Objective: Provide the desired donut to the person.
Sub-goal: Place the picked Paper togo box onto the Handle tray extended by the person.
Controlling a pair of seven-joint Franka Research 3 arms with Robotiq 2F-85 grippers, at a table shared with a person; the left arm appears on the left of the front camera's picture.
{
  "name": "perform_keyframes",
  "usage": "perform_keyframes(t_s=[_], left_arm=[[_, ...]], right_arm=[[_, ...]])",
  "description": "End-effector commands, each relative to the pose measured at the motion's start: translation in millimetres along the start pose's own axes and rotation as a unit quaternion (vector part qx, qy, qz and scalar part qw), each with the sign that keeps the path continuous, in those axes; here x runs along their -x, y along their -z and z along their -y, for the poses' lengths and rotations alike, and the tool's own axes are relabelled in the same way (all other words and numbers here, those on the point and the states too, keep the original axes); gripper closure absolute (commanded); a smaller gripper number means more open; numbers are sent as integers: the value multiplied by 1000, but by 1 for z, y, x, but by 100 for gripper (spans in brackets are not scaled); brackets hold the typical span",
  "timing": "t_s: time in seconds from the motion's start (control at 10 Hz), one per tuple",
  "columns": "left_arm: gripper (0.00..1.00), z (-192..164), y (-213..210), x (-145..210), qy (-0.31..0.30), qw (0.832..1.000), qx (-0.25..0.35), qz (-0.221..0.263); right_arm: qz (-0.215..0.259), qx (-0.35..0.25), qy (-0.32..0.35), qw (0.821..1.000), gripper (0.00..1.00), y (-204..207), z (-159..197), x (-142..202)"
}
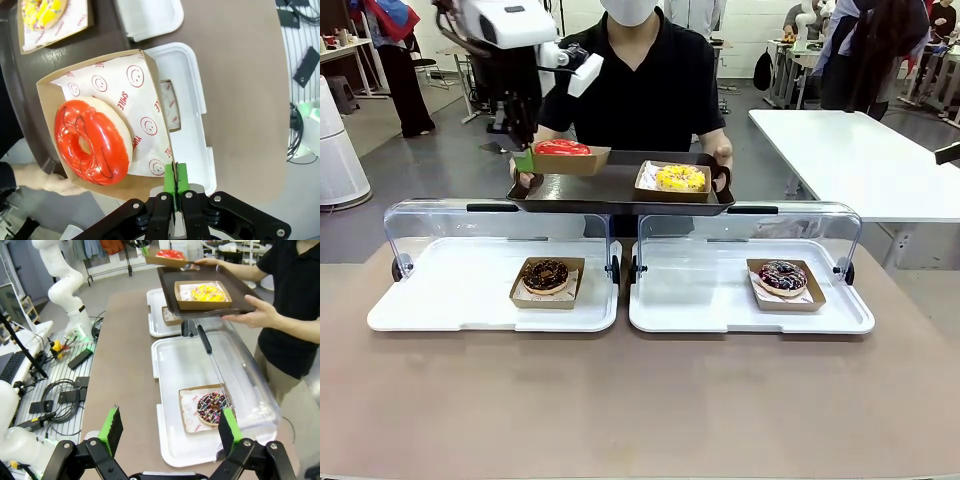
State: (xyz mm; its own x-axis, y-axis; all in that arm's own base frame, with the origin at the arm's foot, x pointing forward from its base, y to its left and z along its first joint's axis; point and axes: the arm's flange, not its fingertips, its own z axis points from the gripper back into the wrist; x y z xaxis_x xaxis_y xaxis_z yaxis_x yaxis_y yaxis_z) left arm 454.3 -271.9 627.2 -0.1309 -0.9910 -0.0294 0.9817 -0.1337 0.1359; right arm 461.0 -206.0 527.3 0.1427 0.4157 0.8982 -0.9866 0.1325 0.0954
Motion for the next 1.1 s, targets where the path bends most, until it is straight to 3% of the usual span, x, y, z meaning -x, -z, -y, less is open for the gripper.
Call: perform_keyframes(t_s=[0.0, 0.3, 0.9, 1.0], left_arm=[[99, -19, -1, -5, -20, 1000, 12, -20], [99, -61, 20, -4, -28, 998, 39, -31], [99, -96, 60, 19, -18, 998, 55, -16], [90, -94, 64, 22, -15, 998, 57, -9]], right_arm=[[-1, 3, 5, 1000, 0, 1, 1, 0], [-1, 3, 5, 1000, 0, 1, 1, 0], [-1, 3, 5, 1000, 0, 1, 1, 0], [-1, 3, 5, 1000, 0, 1, 1, 0]])
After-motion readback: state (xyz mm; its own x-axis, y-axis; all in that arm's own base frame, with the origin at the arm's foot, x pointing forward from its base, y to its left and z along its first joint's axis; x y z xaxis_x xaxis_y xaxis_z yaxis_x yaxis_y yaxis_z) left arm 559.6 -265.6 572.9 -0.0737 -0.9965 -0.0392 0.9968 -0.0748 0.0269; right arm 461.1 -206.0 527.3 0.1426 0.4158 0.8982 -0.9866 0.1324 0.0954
